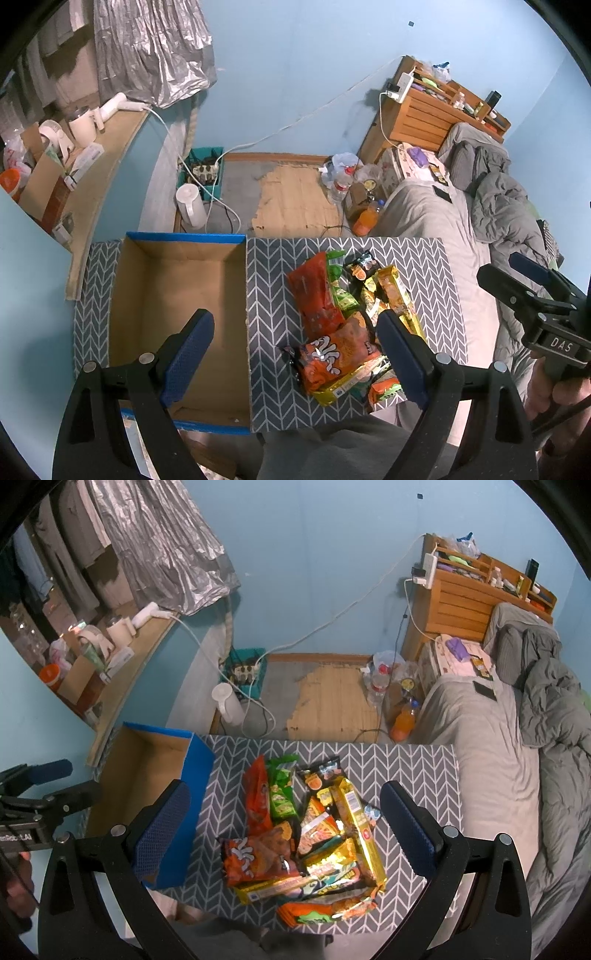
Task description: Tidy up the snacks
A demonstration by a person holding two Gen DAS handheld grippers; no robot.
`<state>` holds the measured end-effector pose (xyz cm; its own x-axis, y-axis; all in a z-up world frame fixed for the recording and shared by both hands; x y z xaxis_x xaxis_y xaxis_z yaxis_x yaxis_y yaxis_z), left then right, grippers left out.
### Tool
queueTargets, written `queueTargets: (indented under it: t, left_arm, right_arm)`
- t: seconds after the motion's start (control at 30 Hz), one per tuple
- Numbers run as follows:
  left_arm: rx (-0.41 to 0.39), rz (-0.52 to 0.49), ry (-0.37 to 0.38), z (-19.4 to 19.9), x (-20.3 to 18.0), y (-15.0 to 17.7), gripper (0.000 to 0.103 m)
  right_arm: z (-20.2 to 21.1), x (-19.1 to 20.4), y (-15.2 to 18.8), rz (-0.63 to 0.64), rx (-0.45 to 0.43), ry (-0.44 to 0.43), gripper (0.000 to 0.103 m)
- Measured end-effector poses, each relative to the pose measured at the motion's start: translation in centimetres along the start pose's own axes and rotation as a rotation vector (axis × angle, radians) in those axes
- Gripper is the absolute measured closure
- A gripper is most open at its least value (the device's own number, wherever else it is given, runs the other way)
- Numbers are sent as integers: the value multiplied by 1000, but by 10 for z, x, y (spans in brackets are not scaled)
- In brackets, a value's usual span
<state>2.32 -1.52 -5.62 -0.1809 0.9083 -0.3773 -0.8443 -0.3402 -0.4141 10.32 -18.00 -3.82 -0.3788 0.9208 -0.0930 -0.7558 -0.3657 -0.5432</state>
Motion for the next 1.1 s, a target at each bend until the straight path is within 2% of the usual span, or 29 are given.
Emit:
queueTargets:
  t: [0.33,1.1]
  left_arm:
    - [28,-6,13,-7,-4,5,12]
    - [50,-26,29,-13,-16,4,12]
  right_arm:
    - [-9,-13,5,-13,3,5,3]
    - [-9,-15,8,-17,5,4,3]
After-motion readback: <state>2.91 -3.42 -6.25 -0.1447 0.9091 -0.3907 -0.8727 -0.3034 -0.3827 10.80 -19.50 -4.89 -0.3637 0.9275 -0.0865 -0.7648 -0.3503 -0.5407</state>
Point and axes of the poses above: each gripper's, at about its wrist camera, not at the fingertips, and z roughly against the way its jaws point, x to its left, y to its underside, the point moved 7 cm from there along -z, roughly the way its jaws point, and after that the axes turned 14 degrees about y, right-handed, at the moved point
